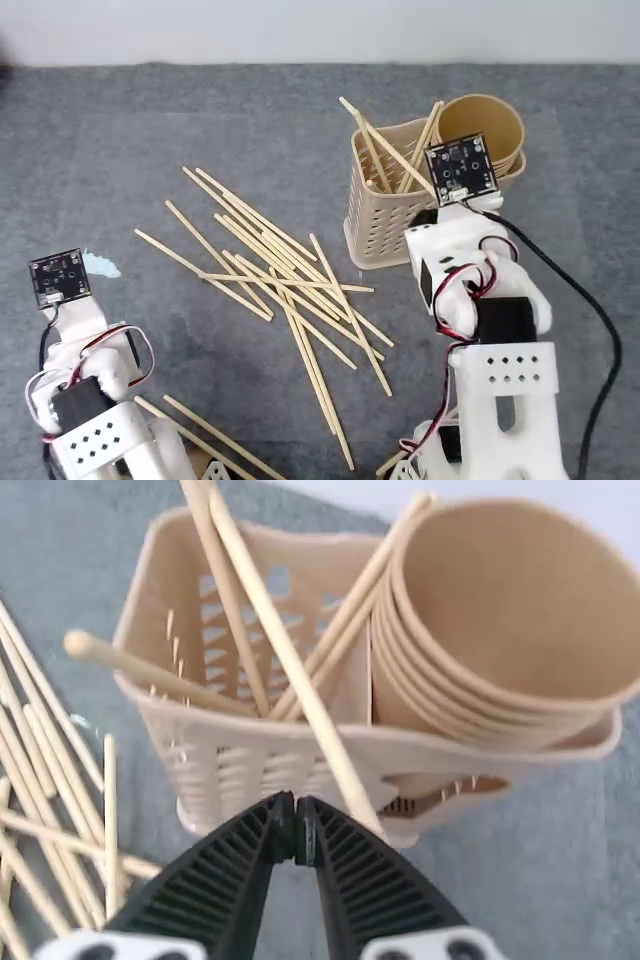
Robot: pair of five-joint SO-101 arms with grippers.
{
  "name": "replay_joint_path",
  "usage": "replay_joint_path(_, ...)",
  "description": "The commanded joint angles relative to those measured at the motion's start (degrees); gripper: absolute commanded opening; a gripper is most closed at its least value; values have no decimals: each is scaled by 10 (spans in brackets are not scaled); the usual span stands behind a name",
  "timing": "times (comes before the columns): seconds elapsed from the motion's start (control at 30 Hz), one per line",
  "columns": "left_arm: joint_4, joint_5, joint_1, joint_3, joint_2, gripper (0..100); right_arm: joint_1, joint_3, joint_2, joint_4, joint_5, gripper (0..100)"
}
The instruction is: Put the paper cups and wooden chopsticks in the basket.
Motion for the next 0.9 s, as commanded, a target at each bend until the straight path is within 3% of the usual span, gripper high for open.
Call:
replay_joint_path(0.0,-14,3,2,-4,-7,13,3,-24,-40,36,8,8)
replay_joint_path(0.4,-14,3,2,-4,-7,13,2,-24,-109,164,32,9)
replay_joint_path(0.7,-14,3,2,-4,-7,13,-65,-24,-250,148,25,9)
replay_joint_path(0.87,-14,3,2,-4,-7,13,-66,-24,-268,120,11,43)
